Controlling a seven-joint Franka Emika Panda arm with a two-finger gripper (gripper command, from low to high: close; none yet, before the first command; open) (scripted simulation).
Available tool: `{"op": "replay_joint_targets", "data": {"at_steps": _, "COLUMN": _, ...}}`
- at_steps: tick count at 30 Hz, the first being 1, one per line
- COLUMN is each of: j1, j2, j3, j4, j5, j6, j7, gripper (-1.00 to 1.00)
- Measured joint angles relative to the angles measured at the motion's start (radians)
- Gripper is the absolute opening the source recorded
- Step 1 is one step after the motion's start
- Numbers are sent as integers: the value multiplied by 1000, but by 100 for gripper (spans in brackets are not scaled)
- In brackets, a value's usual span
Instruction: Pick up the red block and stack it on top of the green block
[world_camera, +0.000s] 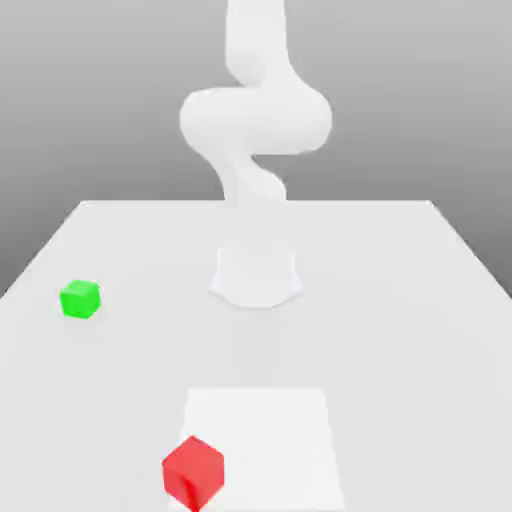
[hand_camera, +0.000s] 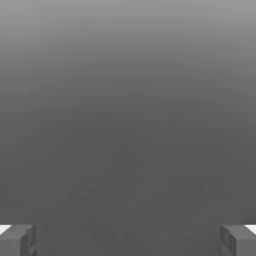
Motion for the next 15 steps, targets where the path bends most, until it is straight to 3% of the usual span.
{"op": "replay_joint_targets", "data": {"at_steps": 15, "j1": -137, "j2": 551, "j3": 47, "j4": -97, "j5": -71, "j6": 208, "j7": 316, "gripper": 0}}
